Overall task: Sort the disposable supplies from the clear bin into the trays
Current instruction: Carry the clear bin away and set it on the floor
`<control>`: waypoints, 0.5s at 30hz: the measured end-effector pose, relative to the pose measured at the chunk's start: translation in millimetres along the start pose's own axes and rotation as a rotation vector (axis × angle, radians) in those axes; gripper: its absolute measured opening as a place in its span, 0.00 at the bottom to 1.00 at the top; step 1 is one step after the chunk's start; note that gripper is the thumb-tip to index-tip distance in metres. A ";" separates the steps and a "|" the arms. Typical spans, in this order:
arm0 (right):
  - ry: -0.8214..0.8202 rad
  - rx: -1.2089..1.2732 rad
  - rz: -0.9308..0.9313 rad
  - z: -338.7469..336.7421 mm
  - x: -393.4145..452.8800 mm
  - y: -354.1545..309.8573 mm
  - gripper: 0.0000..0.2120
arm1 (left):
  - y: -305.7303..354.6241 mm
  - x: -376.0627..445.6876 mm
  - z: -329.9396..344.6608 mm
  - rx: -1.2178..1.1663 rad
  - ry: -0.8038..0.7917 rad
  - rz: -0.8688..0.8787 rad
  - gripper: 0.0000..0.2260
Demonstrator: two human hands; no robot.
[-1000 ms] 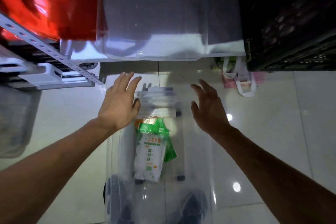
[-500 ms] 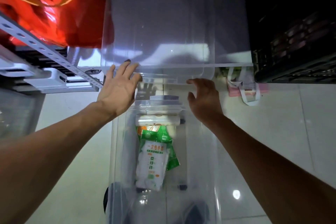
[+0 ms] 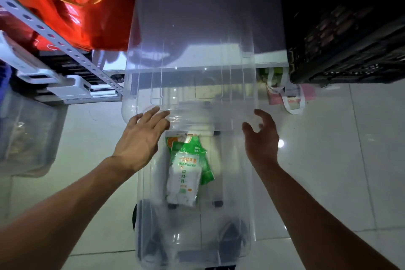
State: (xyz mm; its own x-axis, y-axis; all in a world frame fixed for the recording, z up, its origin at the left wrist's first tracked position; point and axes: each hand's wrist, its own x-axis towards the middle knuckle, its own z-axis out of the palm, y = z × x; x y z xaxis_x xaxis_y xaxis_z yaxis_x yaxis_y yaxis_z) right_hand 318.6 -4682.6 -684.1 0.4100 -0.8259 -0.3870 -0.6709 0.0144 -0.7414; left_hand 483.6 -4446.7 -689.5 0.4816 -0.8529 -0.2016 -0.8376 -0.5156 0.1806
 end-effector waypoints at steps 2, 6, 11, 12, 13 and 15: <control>-0.064 0.261 0.193 -11.3 -12.3 -5.2 0.24 | 14.3 -20.0 -1.9 -0.025 -0.024 -0.023 0.23; -0.065 0.592 0.332 -39.5 -38.8 -14.0 0.30 | 39.6 -54.5 -10.7 -0.164 -0.012 -0.124 0.18; -0.206 0.604 0.409 -78.1 -84.6 -33.5 0.18 | 90.6 -89.5 -38.2 -0.526 -0.028 -0.404 0.20; -0.212 0.609 0.403 -86.0 -95.5 -38.5 0.15 | 103.5 -93.6 -47.8 -0.617 -0.055 -0.498 0.20; -0.208 0.614 0.392 -94.1 -105.7 -43.1 0.12 | 115.6 -96.2 -57.1 -0.705 -0.070 -0.580 0.19; -0.199 0.597 0.339 -112.3 -124.9 -53.1 0.11 | 140.1 -99.4 -80.8 -0.847 -0.084 -0.688 0.18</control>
State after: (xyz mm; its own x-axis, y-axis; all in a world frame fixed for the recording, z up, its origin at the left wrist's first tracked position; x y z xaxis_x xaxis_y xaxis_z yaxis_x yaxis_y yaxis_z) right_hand 233.6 -4643.5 -534.8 0.3818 -0.6036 -0.6999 -0.3521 0.6052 -0.7140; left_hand 339.2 -4440.7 -566.3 0.7323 -0.3694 -0.5721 0.0681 -0.7961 0.6013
